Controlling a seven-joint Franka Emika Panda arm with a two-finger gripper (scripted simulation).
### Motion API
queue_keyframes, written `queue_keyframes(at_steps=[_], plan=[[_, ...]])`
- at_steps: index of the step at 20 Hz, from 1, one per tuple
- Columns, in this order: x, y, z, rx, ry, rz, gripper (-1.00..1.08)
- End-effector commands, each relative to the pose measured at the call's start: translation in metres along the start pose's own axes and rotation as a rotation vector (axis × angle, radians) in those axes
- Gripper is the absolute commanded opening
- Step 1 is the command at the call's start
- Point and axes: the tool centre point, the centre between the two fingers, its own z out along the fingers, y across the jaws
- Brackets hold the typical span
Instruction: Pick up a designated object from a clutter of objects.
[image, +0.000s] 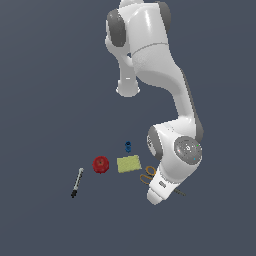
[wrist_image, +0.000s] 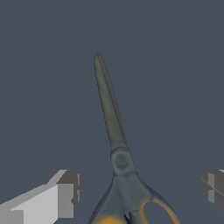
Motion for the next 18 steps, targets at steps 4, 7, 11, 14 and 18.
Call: queue_keyframes(at_steps=[4,7,11,14,18], plan=[[-0.001,-0.001,0.028,0.001,-0.001,-0.002,1.0],[0.0,0.0,0.035,0.001,-0.001,-0.002,1.0],[0.0,0.0,0.035,0.001,-0.001,-0.002,-1.0],[0.0,0.0,0.035,0.001,-0.001,-0.002,-1.0],[0.0,0.0,0.035,0.001,-0.001,-0.002,-1.0]])
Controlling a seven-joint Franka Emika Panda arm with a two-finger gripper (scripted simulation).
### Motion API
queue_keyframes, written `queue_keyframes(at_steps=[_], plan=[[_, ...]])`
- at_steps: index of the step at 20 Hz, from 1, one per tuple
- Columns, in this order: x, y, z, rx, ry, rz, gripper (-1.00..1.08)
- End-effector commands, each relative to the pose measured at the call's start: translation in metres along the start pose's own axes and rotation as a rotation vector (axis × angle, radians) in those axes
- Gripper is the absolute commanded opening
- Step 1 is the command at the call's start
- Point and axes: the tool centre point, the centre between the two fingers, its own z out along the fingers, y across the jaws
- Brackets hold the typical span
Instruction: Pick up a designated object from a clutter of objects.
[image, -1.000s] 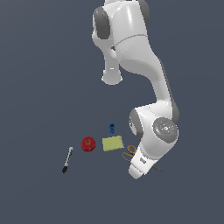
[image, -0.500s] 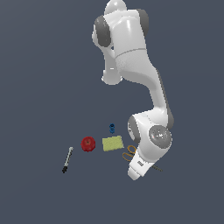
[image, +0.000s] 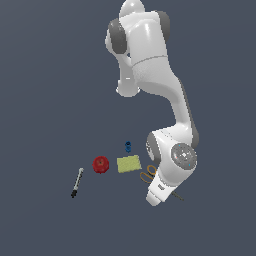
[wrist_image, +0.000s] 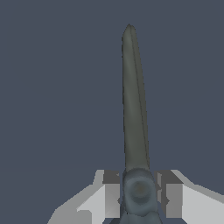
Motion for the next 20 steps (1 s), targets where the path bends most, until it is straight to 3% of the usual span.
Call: queue_keyframes(at_steps=[1,11,20], plan=[[-0.001,0.001,0.002,0.0,0.0,0.002,-1.0],[-0.004,-0.001,-0.015,0.0,0.0,0.0,-1.0],[-0.015,-0.005,-0.073,-0.001,-0.001,0.0,-1.0]])
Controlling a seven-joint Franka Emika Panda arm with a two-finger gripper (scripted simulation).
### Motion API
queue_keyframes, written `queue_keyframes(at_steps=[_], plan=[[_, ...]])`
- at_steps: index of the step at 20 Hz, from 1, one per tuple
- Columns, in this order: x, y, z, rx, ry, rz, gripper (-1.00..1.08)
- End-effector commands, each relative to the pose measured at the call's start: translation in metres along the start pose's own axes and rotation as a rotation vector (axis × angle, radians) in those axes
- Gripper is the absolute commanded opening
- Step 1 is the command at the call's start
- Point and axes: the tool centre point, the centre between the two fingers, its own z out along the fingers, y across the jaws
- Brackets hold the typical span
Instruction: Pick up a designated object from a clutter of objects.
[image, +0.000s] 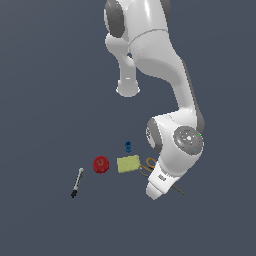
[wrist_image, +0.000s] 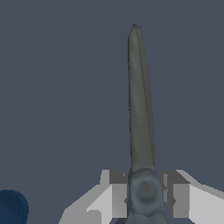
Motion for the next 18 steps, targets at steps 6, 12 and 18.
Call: queue_keyframes(at_steps=[6,12,18], plan=[[-0.015,-0.005,-0.079,-0.002,0.001,0.0,-1.0],[-0.029,-0.009,-0.15,-0.002,0.001,0.0,-1.0],[-0.042,-0.013,-0.22,-0.001,0.002,-0.001,-1.0]])
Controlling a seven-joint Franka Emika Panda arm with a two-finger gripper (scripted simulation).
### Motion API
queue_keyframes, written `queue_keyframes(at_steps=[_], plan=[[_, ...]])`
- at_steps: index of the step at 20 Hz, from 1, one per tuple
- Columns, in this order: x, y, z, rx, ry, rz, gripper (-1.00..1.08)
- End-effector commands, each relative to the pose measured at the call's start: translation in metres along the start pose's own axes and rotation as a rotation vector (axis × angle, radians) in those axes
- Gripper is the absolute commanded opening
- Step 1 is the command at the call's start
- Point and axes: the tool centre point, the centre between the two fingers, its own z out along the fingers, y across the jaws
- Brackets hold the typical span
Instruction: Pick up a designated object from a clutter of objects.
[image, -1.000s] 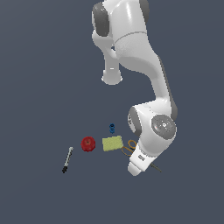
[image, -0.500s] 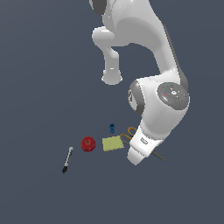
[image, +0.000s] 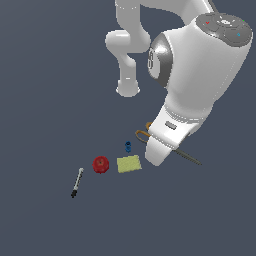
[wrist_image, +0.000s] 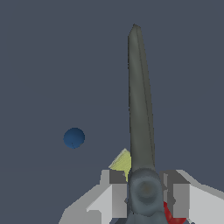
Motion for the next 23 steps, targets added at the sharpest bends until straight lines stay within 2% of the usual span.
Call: queue_keyframes(at_steps=[1,7,12,17,23], plan=[[-0.006,-0.002,-0.03,0.0,0.0,0.0,-1.0],[-0.016,-0.004,-0.094,0.001,0.001,0.0,-1.0],[-0.022,-0.005,-0.132,0.001,0.001,0.0,-1.0],[-0.025,-0.005,-0.155,0.001,0.001,0.001,-1.0],[-0.026,-0.004,-0.164,0.001,0.001,0.002,-1.0]])
